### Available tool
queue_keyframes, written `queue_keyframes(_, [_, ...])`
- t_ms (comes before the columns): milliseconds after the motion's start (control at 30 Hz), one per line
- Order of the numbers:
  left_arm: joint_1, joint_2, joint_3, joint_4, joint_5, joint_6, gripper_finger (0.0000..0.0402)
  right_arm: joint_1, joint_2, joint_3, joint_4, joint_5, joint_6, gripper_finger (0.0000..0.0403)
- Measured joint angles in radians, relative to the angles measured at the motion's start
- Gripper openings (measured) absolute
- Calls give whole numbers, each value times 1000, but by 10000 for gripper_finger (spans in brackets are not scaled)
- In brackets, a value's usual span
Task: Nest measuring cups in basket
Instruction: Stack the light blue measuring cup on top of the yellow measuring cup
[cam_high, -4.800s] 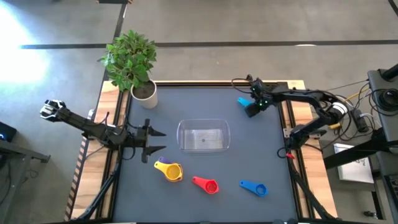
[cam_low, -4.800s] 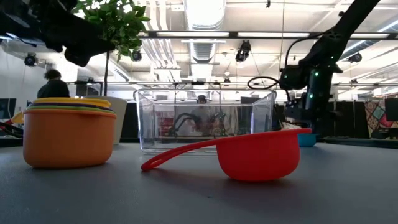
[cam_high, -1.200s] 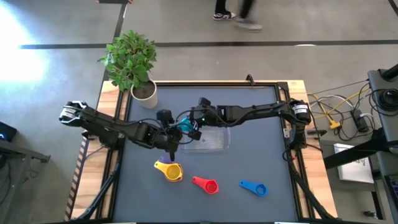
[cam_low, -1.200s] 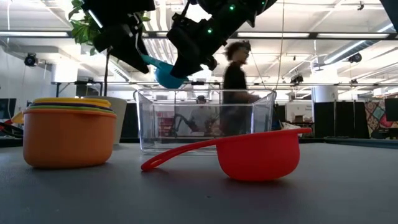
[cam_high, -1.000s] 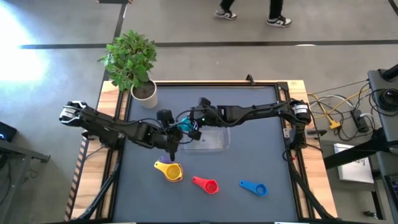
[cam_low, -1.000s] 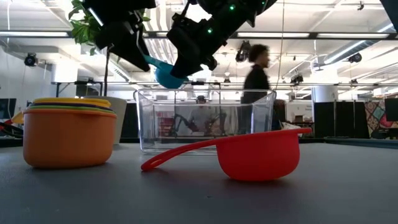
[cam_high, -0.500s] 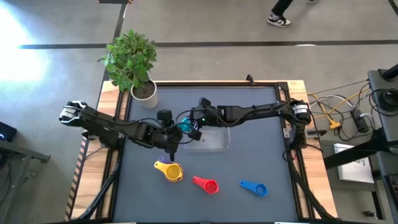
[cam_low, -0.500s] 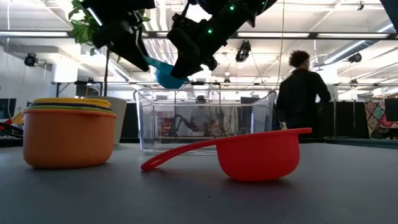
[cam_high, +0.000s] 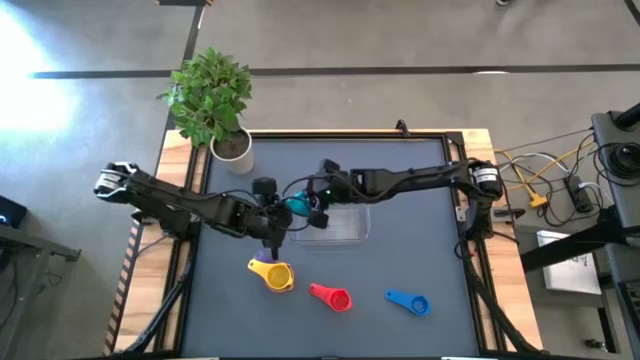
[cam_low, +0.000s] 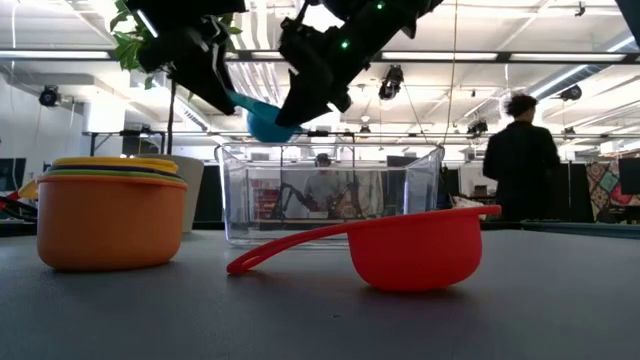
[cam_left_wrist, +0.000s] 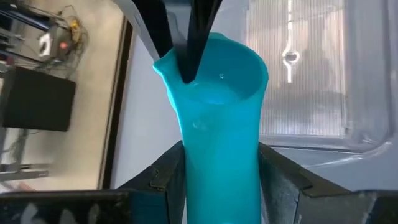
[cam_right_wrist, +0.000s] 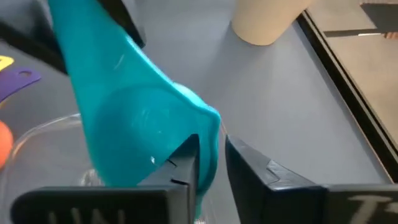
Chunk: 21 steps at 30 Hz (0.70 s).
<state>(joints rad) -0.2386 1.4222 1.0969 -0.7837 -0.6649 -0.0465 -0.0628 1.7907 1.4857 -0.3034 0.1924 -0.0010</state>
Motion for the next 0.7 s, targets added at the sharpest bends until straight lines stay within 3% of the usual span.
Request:
queue_keyframes(200, [-2, -63, -3, -26, 81, -29, 129, 13, -61, 4, -81, -17, -3, 117])
queue_keyframes(400, [-55, -210, -83, -28, 155, -101, 129, 30, -177, -40, -138, -16, -11, 151])
queue_keyframes(500, [-106, -314, -160, 11, 181, -159, 129, 39, -256, -116, -71, -17, -16, 155])
queue_keyframes(700, [-198, -494, -365, 308, 351, -177, 129, 45, -428, -353, 191, -36, -27, 149])
